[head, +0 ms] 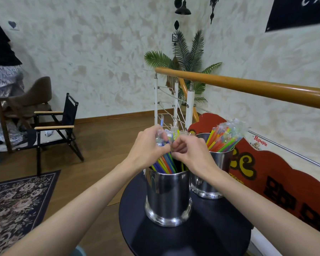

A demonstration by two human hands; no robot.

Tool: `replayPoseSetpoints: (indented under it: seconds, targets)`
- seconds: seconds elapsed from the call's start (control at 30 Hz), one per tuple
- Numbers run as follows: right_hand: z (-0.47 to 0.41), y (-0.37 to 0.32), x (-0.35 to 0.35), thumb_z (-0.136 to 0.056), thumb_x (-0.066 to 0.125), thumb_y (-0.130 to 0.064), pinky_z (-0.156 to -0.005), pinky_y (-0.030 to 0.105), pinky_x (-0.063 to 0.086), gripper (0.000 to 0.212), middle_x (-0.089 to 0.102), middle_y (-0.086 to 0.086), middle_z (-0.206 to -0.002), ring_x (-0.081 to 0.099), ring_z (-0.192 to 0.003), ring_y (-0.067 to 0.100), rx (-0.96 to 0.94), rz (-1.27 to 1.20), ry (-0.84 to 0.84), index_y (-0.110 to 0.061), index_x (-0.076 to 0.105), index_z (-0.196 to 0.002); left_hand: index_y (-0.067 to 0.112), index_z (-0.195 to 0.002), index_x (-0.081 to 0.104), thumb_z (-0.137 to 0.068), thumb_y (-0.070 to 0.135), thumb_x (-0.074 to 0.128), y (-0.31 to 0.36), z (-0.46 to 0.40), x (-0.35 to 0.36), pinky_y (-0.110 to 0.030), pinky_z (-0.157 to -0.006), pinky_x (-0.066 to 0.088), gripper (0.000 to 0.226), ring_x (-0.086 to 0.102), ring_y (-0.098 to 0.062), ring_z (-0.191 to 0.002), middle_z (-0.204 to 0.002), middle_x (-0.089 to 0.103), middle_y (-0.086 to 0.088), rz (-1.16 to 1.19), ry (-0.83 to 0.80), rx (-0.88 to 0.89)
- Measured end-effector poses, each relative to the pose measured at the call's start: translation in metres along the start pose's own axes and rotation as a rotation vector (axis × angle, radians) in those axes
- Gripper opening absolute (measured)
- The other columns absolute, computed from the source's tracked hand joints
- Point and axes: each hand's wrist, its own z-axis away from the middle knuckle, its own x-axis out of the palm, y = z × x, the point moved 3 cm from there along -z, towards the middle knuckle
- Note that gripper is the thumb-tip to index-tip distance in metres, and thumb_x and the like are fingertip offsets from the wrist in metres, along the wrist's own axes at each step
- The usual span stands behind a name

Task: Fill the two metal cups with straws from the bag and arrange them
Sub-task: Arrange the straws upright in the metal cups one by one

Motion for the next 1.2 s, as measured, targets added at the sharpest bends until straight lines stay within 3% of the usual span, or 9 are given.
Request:
replayPoseSetpoints:
  seconds: [0.27, 0.43, 0.57, 0.73, 0.8, 0.87, 0.97, 1.07, 1.2]
  targets:
    - [-0.005, -0.006, -0.003, -0.092, 0.072, -0.017, -0.088, 0.034, 0.058, 0.014, 0.078, -0.002, -0.091, 0.071, -0.087, 0.008, -0.048, 0.118, -0.128, -0.014, 0.079, -0.103, 0.024, -0.1, 0.058, -0.081, 0.027, 0.083, 0.0, 0.003, -0.004, -0.021, -0.081, 0.045, 0.031, 0.062, -0.003, -0.094, -0.085, 0.068, 0.012, 0.049, 0.074, 0.045]
    - [0.001, -0.007, -0.006, -0.088, 0.07, -0.019, -0.084, 0.034, 0.059, 0.015, 0.075, -0.007, -0.083, 0.069, -0.081, 0.005, 0.016, 0.033, -0.016, -0.017, 0.079, -0.101, 0.022, -0.087, 0.067, -0.085, 0.029, 0.079, 0.004, -0.002, -0.007, -0.008, -0.07, 0.037, 0.014, 0.058, 0.006, -0.083, -0.082, 0.065, 0.017, -0.017, 0.03, 0.109]
    - [0.001, -0.011, -0.012, -0.092, 0.067, -0.019, -0.076, 0.034, 0.058, 0.008, 0.073, -0.006, -0.077, 0.068, -0.074, 0.005, 0.027, -0.032, 0.075, -0.023, 0.062, -0.087, 0.029, -0.086, 0.066, -0.089, 0.026, 0.074, 0.006, -0.001, -0.007, -0.012, -0.078, 0.039, 0.009, 0.059, 0.006, -0.09, -0.089, 0.065, 0.019, -0.095, -0.059, 0.15]
    - [-0.002, -0.021, -0.029, -0.097, 0.064, -0.015, -0.07, 0.032, 0.056, 0.018, 0.068, -0.004, -0.079, 0.066, -0.072, 0.008, -0.111, -0.086, 0.165, -0.02, 0.048, -0.102, 0.034, -0.086, 0.063, -0.09, 0.026, 0.068, 0.008, -0.001, -0.004, -0.03, -0.078, 0.052, 0.011, 0.061, -0.004, -0.087, -0.088, 0.066, 0.016, -0.294, -0.142, 0.215]
    - [-0.006, -0.028, -0.037, -0.1, 0.061, -0.013, -0.068, 0.031, 0.053, 0.011, 0.064, -0.004, -0.082, 0.062, -0.074, 0.01, -0.225, -0.026, 0.178, -0.018, 0.051, -0.102, 0.031, -0.092, 0.065, -0.094, 0.033, 0.063, 0.011, -0.001, -0.005, -0.03, -0.074, 0.05, 0.003, 0.06, -0.008, -0.088, -0.093, 0.064, 0.013, -0.42, -0.182, 0.24]
    - [-0.011, -0.035, -0.047, -0.101, 0.057, -0.01, -0.067, 0.029, 0.05, 0.006, 0.064, -0.003, -0.085, 0.06, -0.075, 0.01, -0.329, 0.04, 0.202, -0.015, 0.058, -0.102, 0.029, -0.101, 0.066, -0.098, 0.041, 0.056, 0.014, -0.002, -0.005, -0.027, -0.072, 0.042, 0.016, 0.058, -0.011, -0.089, -0.099, 0.062, 0.01, -0.549, -0.197, 0.302]
    - [-0.018, -0.042, -0.061, -0.102, 0.056, -0.007, -0.074, 0.012, 0.045, 0.015, 0.067, -0.007, -0.094, 0.058, -0.08, 0.001, -0.404, 0.096, 0.241, -0.012, 0.069, -0.107, 0.03, -0.108, 0.066, -0.101, 0.048, 0.048, 0.018, 0.0, -0.009, -0.03, -0.08, 0.036, 0.027, 0.056, -0.012, -0.094, -0.102, 0.058, 0.008, -0.678, -0.187, 0.387]
    - [-0.024, -0.05, -0.073, -0.097, 0.057, 0.003, -0.08, 0.003, 0.039, 0.024, 0.067, -0.003, -0.097, 0.056, -0.083, -0.003, -0.464, 0.133, 0.257, -0.009, 0.076, -0.106, 0.03, -0.107, 0.067, -0.102, 0.049, 0.046, 0.017, 0.001, -0.011, -0.029, -0.078, 0.031, 0.028, 0.055, -0.012, -0.094, -0.102, 0.058, 0.009, -0.672, -0.182, 0.39]
    - [-0.027, -0.056, -0.085, -0.085, 0.065, 0.012, -0.083, 0.007, 0.044, 0.036, 0.065, 0.002, -0.099, 0.056, -0.087, 0.002, -0.508, 0.188, 0.267, -0.01, 0.075, -0.112, 0.03, -0.103, 0.068, -0.102, 0.045, 0.048, 0.013, 0.001, -0.012, -0.028, -0.07, 0.034, 0.024, 0.058, -0.013, -0.09, -0.101, 0.06, 0.01, -0.581, -0.203, 0.323]
